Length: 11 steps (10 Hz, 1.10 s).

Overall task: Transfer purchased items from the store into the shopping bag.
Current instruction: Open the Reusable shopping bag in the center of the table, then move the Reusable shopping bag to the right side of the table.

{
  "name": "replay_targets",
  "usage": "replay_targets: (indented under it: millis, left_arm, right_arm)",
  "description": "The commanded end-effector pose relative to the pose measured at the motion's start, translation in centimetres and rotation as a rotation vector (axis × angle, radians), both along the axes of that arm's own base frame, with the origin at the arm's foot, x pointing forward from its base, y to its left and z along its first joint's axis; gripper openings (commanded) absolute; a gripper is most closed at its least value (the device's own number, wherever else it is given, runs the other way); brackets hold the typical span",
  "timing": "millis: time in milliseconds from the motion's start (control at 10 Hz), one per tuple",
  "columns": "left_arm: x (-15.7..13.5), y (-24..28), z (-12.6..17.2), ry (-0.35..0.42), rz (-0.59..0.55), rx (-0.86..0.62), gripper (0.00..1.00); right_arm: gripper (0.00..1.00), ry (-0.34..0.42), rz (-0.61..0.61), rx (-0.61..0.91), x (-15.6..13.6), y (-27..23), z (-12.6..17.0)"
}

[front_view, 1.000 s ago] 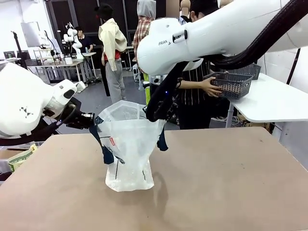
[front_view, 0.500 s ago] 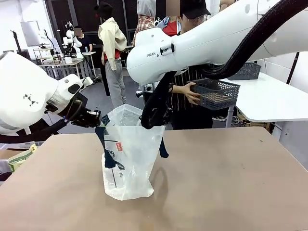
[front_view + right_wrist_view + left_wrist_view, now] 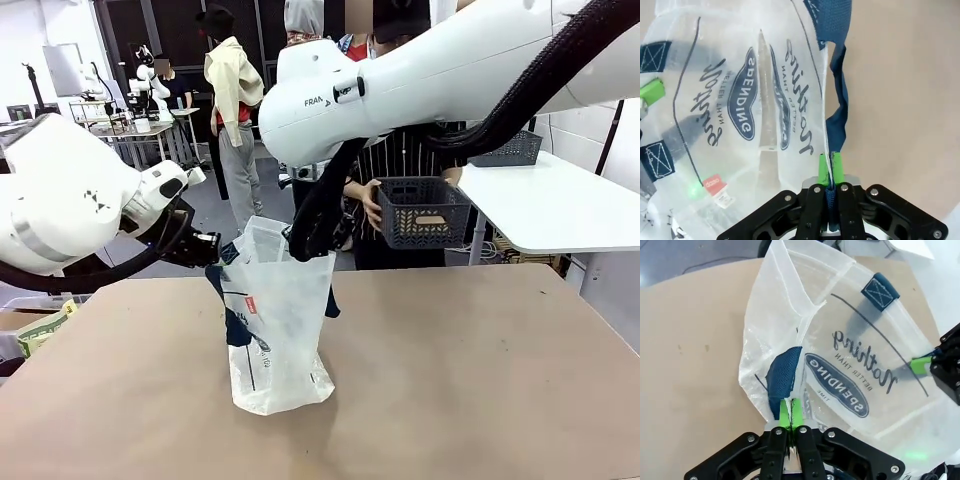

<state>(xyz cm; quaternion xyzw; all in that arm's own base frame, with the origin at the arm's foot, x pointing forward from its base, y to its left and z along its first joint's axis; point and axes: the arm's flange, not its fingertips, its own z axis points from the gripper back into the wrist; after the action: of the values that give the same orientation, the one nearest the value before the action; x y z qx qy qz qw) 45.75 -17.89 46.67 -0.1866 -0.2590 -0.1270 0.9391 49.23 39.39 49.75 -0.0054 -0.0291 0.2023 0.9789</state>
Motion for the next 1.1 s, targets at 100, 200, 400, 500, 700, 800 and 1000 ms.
replay_targets:
  millis: [100,200,400,500,700,800,1000]
  left_arm:
    - [1.0,0.6,-0.3,0.027,-0.032,-0.006,0.0]
    - [0.9,1.2,-0.2,0.019,-0.024,-0.005,0.0]
    - [0.5,0.1,0.0,0.014,-0.007,-0.003,0.0]
    - [0.5,0.1,0.0,0.014,-0.007,-0.003,0.0]
    - [0.5,0.1,0.0,0.014,-0.007,-0.003,0.0]
    - [0.5,0.1,0.0,0.014,-0.007,-0.003,0.0]
    - [0.5,0.1,0.0,0.014,-0.007,-0.003,0.0]
  right_arm:
    - [0.0,0.0,-0.017,-0.032,0.4,-0.6,-2.2]
    - [0.0,0.028,-0.067,-0.025,1.1,-1.0,-2.6]
    - [0.0,0.026,-0.019,-0.016,0.7,-0.5,-1.8]
    - [0.0,0.026,-0.019,-0.016,0.7,-0.5,-1.8]
    - [0.0,0.026,-0.019,-0.016,0.7,-0.5,-1.8]
    - [0.0,0.026,-0.019,-0.016,0.7,-0.5,-1.8]
    - [0.0,0.026,-0.019,-0.016,0.7,-0.5,-1.8]
